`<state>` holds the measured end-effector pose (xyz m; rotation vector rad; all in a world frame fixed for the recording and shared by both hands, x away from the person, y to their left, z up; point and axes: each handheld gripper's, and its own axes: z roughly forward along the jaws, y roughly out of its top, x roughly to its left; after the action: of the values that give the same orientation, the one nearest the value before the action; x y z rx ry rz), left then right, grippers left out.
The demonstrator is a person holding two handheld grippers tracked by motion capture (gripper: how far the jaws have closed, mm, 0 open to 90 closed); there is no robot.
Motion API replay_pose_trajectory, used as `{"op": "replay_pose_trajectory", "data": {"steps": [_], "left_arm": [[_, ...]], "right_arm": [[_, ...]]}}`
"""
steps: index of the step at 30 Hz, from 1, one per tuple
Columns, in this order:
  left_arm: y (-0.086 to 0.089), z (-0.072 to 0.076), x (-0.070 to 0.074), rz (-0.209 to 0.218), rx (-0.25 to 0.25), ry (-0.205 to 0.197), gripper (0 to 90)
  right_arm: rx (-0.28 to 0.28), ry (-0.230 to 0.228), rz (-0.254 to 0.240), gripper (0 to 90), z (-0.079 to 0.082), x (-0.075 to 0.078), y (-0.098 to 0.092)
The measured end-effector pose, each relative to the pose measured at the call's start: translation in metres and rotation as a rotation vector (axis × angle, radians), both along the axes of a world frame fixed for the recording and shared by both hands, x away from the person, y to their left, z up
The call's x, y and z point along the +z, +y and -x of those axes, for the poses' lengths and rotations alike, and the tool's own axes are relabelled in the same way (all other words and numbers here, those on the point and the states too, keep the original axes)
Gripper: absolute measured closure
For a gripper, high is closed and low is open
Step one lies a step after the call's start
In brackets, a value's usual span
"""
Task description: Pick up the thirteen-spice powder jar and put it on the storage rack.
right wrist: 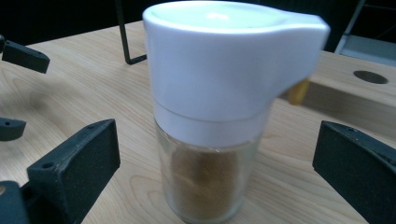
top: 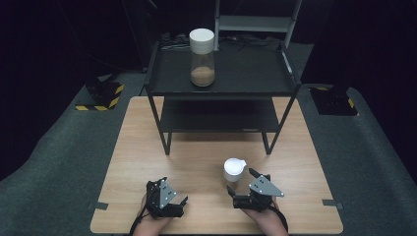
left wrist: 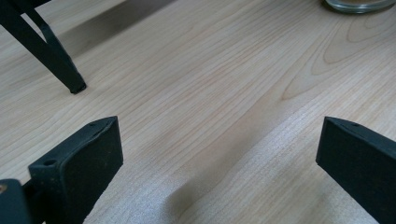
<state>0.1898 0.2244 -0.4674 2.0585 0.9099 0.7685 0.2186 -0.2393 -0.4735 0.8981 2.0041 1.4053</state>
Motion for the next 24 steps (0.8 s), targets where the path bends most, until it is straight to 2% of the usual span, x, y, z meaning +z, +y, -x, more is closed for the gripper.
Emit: {"op": "replay_pose_trajectory", "data": {"steps": [10,24], "left_arm": [[0.001,0.0,0.0,0.003,-0.001,0.0,0.9],[0.002,-0.001,0.0,0.01,-0.003,0.003,0.9]], "right_arm": [[-0.016,-0.005,-0.061,7.6,-0.004,-0.013,0.013],[-0.046,-0.021,-0.141,27.9,-0.01,-0.027,0.017]]}}
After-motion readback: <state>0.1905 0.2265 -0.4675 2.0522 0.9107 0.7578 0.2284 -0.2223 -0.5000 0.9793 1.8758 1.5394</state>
